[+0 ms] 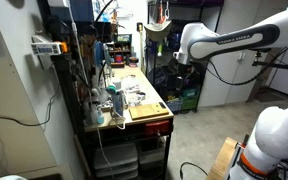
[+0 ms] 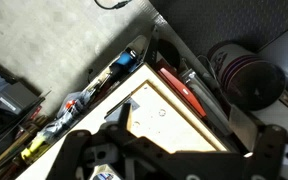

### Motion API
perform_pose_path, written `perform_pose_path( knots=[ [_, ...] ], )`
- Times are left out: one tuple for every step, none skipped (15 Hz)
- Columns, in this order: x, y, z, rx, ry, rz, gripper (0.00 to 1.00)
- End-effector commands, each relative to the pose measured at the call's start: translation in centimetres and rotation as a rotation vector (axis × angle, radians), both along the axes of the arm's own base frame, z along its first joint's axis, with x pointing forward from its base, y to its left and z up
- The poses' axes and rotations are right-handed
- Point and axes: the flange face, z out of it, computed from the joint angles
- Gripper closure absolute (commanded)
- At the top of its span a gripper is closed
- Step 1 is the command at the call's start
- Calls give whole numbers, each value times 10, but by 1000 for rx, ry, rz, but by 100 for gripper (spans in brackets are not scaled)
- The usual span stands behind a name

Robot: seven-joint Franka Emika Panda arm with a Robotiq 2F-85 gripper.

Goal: Remove the white and green brush from the wall tools hanger and put it on board on the counter top

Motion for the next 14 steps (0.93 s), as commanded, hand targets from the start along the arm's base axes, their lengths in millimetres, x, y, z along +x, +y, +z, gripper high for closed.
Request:
perform_pose_path(
  knots=[
    [0, 0, 0, 0, 1, 0, 0],
    [0, 0, 0, 0, 1, 0, 0],
    [0, 0, 0, 0, 1, 0, 0],
    [4, 10, 4, 5, -2, 28, 0],
    [8, 20, 8, 1, -9, 53, 0],
    [11, 32, 15, 0, -20, 89, 0],
    [14, 45, 21, -8, -34, 126, 0],
    [17, 64, 31, -20, -50, 178, 0],
    [20, 80, 39, -34, -61, 219, 0],
    [24, 95, 45, -50, -80, 265, 0],
    [28, 113, 52, -73, -102, 325, 0],
    [33, 128, 58, -92, -121, 374, 0],
    [38, 142, 63, -101, -142, 423, 0],
    [45, 155, 67, -105, -166, 465, 0]
  ],
)
